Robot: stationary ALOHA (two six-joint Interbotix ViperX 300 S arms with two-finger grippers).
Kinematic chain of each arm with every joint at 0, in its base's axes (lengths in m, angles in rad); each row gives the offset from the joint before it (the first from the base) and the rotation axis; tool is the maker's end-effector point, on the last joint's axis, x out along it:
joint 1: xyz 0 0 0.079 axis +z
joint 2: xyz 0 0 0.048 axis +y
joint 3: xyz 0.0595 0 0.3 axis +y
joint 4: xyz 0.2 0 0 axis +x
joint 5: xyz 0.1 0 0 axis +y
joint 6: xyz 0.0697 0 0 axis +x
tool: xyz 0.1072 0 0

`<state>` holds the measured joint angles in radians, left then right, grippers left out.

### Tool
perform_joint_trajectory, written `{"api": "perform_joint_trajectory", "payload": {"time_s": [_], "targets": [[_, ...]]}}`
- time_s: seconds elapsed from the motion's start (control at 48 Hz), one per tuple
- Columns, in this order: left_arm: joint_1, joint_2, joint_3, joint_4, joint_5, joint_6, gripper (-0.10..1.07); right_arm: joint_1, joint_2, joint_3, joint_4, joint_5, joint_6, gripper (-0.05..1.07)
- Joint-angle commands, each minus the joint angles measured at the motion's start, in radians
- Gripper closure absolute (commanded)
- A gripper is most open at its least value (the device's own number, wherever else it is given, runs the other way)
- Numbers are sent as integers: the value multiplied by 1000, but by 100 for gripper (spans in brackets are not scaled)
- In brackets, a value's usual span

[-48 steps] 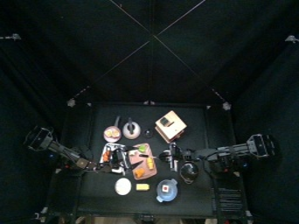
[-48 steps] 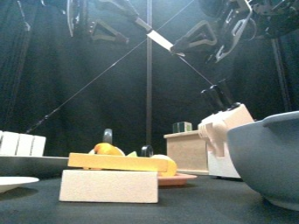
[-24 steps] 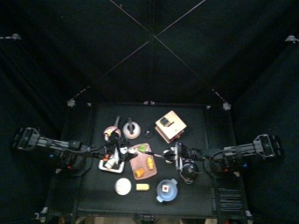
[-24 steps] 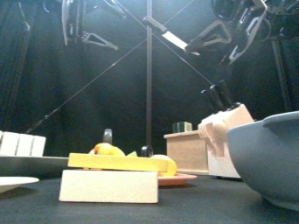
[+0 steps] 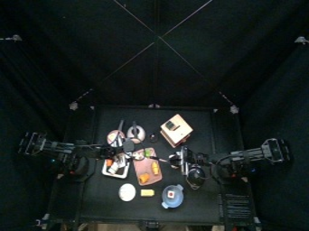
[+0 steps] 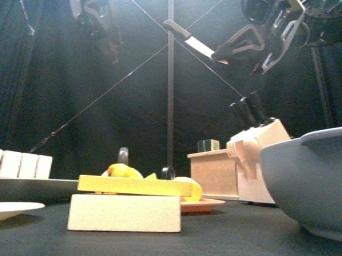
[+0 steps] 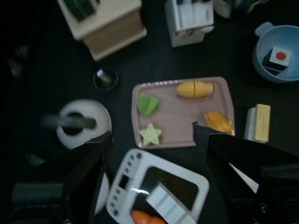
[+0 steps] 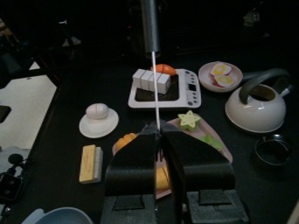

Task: Regrasp pairing knife

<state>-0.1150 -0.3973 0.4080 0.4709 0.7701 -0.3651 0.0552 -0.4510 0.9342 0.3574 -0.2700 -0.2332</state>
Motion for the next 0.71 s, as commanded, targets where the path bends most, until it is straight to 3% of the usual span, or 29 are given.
{"api": "perform_joint_trajectory", "payload": {"time_s": [0.0, 0.25, 0.375, 0.521, 0.688], "targets": [[6, -6, 66, 29, -261, 2, -6, -8, -3, -26, 12, -3, 0, 63], [29, -98, 272, 20, -617, -11, -6, -20, 35, -38, 32, 2, -2, 63], [80, -106, 339, -54, -785, -8, -6, -23, 84, -67, 26, 8, -3, 63], [132, -104, 383, -123, -890, 3, -6, -26, 130, -110, 2, 44, -3, 63], [135, -83, 408, -129, -925, 2, -4, -31, 160, -141, -2, 64, -3, 63]]}}
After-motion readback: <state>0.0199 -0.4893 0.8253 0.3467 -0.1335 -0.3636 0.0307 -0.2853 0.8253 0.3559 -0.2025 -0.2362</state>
